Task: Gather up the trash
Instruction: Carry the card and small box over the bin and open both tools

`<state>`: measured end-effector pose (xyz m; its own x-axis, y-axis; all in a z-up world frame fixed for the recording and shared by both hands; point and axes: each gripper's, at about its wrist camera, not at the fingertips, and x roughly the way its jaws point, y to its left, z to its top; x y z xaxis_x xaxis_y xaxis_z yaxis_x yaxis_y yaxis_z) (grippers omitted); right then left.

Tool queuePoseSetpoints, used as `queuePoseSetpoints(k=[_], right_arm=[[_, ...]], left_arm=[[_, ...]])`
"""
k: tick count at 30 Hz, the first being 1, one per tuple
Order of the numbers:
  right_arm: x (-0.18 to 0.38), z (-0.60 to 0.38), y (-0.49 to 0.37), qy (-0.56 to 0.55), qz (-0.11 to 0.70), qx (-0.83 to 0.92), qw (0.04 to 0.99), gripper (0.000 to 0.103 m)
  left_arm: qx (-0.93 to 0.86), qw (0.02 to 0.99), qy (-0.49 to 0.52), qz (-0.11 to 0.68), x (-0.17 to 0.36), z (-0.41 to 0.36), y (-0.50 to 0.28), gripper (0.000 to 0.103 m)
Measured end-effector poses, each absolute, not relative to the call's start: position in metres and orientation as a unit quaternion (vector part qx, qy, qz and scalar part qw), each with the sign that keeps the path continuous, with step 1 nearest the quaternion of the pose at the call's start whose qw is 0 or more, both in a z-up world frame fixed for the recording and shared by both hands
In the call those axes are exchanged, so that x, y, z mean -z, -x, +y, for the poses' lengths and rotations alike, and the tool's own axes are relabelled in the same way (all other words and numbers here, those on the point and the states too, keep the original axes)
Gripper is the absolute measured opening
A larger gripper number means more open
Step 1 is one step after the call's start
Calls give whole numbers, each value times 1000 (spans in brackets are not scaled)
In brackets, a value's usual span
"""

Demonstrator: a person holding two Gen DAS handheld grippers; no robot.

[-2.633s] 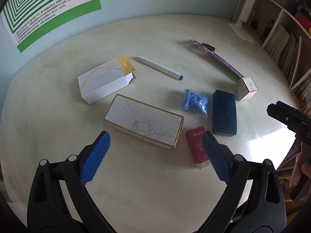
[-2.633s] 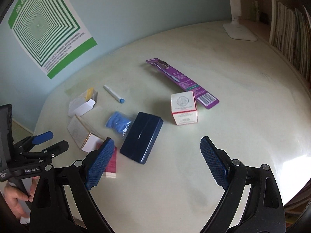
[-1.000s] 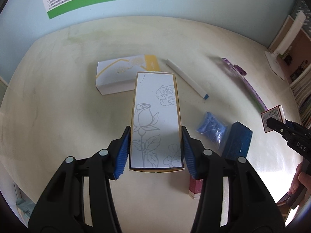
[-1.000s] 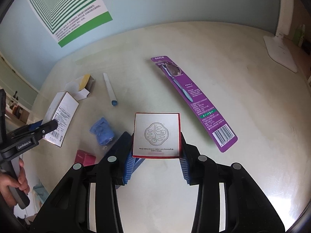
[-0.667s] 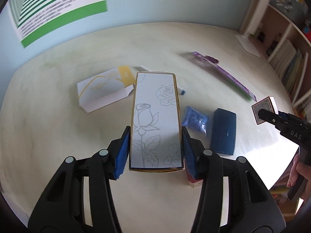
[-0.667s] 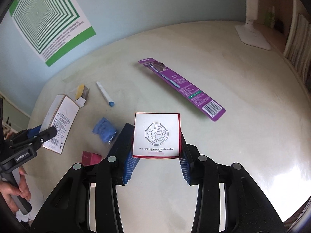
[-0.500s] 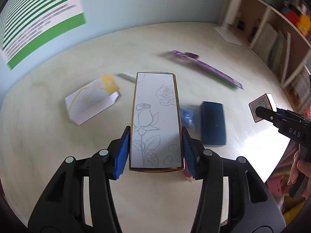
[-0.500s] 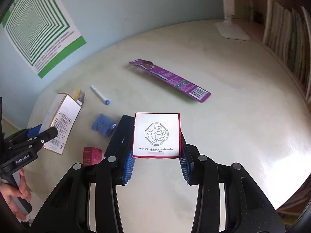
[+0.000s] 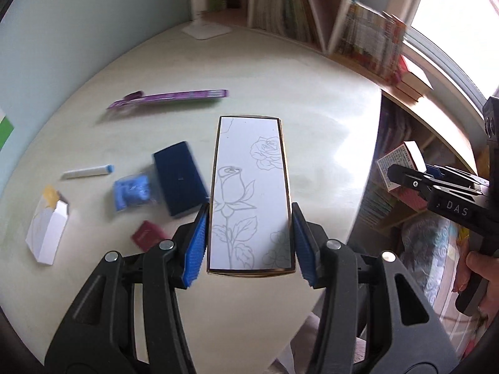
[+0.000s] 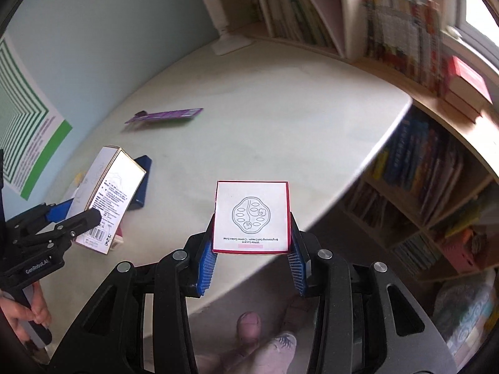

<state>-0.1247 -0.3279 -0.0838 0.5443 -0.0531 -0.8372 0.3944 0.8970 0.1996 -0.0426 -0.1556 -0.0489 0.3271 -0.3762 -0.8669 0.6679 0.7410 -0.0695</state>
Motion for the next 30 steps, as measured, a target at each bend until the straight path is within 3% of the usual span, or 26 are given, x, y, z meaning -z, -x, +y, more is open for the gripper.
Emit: queuePoseSetpoints(k=[13, 30], right_arm=[[115, -405, 318, -314, 442, 286, 790, 41], [205, -449, 396, -419, 455, 308, 723, 41]], left_arm=[[493, 673, -276, 478, 95, -302, 172, 47], [536, 548, -387, 512, 202, -384, 259, 47]])
